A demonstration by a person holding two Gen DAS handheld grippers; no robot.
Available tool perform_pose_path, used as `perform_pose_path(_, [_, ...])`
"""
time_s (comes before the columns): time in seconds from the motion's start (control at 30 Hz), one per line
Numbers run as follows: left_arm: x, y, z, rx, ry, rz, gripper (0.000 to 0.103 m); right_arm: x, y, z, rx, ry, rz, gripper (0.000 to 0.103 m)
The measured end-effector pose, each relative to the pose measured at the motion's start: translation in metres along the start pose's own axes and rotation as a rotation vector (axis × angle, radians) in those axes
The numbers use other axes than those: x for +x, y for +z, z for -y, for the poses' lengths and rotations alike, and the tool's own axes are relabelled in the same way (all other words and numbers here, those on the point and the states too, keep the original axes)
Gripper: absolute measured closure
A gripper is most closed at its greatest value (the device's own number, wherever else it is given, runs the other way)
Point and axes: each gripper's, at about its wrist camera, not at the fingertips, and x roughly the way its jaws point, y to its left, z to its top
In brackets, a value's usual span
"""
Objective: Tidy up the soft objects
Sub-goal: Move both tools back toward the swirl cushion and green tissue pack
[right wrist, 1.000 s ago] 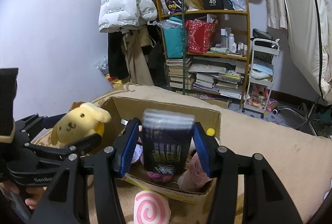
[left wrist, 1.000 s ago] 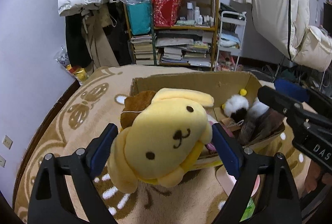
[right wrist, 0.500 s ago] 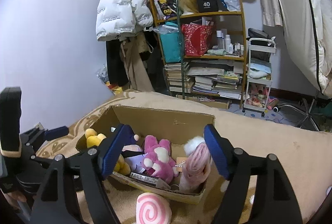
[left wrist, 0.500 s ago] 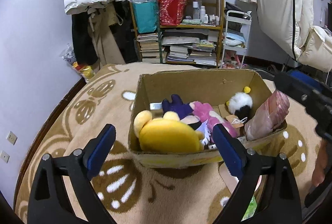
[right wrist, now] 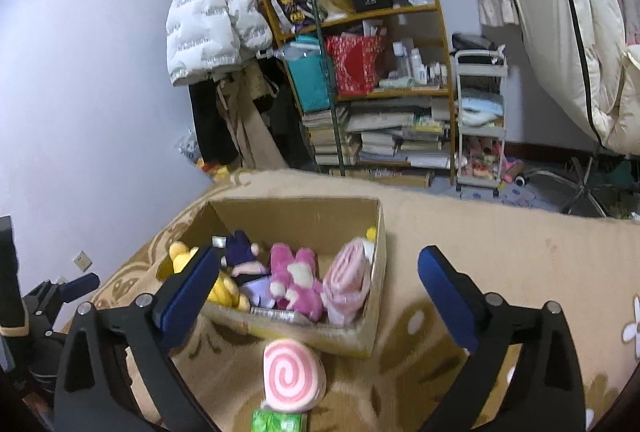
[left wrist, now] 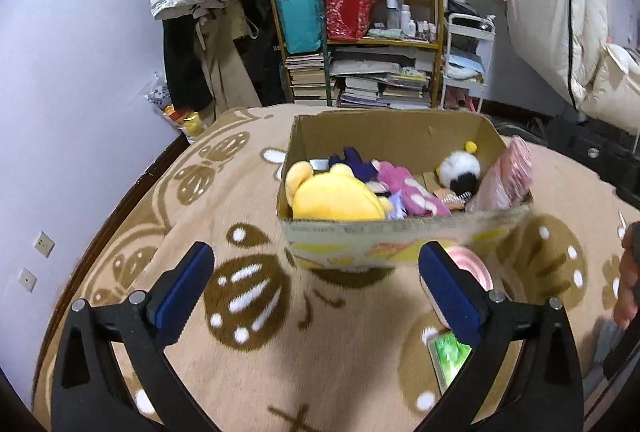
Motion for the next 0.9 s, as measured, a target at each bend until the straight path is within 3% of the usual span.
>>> perform_pose_path(0.4, [-0.02, -0.022, 0.019, -0.021, -0.057, -0.048, 0.002, -0.01, -0.027, -0.004, 0.015, 0.003, -0.148, 0.0])
perform_pose_path(0.73, [0.008, -0.039, 0.029, -0.062, -0.103, -0.137, 0.002, 0.01, -0.044, -0.002, 0.028, 0.01, -0.28, 0.0])
perform_pose_path(0.9, [0.031, -0.049, 0.027, -0.12, -0.173, -0.214, 0.002, 0.03, -0.055, 0.0, 0.033, -0.003, -0.367, 0.0])
